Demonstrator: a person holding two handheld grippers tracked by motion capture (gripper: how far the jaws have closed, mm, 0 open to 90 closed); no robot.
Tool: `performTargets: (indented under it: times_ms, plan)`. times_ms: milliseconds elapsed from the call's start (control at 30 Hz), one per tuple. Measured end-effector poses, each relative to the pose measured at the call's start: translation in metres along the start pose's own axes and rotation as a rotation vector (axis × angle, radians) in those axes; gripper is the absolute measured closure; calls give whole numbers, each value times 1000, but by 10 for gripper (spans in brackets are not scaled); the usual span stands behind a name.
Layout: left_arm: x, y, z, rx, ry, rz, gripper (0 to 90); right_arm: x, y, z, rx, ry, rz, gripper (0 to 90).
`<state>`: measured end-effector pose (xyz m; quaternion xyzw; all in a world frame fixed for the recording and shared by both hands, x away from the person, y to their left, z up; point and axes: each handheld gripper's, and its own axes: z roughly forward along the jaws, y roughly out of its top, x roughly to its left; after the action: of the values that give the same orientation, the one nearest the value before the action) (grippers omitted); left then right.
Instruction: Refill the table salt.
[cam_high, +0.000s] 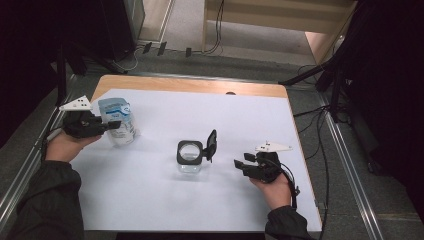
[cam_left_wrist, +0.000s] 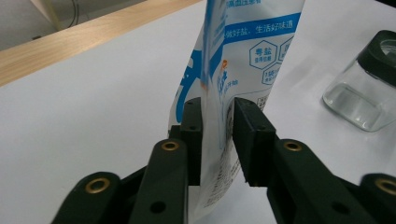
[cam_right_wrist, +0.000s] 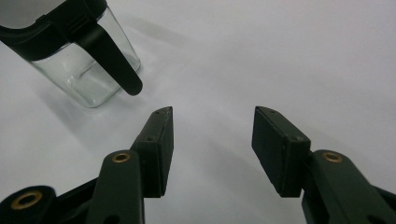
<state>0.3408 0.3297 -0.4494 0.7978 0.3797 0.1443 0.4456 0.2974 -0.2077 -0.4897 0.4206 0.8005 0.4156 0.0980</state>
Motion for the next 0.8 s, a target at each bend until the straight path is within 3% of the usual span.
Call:
performTargets:
  times_ms: [200, 267, 333, 500, 667, 800]
  plan:
    - [-12, 3, 0, 8, 16, -33, 880, 1, 6, 5, 2, 15, -3, 501]
    - [-15, 3, 1, 6, 21, -46, 895, 1, 7, 7, 1, 20, -13, 501]
    - [-20, 3, 1, 1, 29, -92, 900, 4, 11, 12, 3, 33, -22, 501]
    - [-28, 6, -2, 0, 68, -120, 900, 6, 15, 16, 4, 48, -33, 501]
    - [-32, 8, -9, -15, 52, -157, 900, 9, 17, 18, -1, 68, -23, 504]
    - [-38, 13, -15, -22, 41, -139, 900, 13, 17, 14, -13, 84, -13, 505]
